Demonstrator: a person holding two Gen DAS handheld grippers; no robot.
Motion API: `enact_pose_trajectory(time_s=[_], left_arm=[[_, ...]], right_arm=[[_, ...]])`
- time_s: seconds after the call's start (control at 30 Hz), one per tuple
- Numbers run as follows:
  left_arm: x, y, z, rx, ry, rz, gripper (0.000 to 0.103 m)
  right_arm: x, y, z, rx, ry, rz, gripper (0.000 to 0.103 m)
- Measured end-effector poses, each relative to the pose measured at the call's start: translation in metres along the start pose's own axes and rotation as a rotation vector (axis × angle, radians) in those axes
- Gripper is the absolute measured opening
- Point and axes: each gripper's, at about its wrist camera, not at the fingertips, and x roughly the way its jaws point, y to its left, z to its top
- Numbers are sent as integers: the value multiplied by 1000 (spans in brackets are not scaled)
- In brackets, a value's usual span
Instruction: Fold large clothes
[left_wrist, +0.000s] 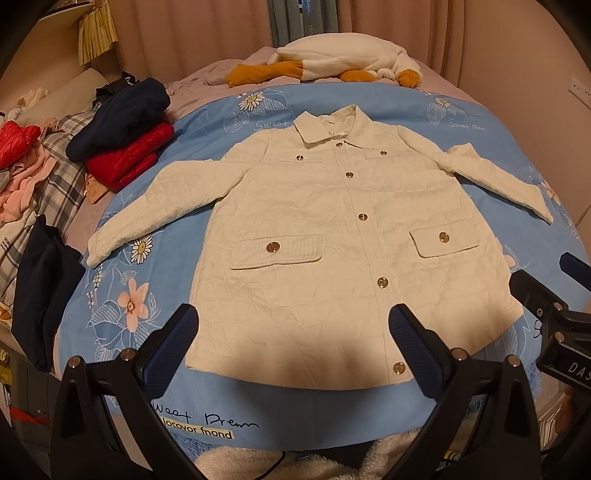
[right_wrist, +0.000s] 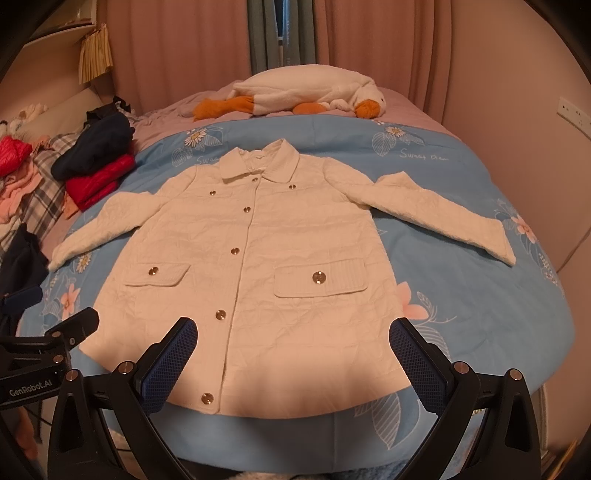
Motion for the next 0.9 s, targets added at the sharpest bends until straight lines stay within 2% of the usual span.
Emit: enact_pose_trajectory(time_s=[0.9], left_arm=[[3, -1, -2, 7, 12, 0, 103]], right_arm=[[0, 0, 0, 3, 3, -1, 103]])
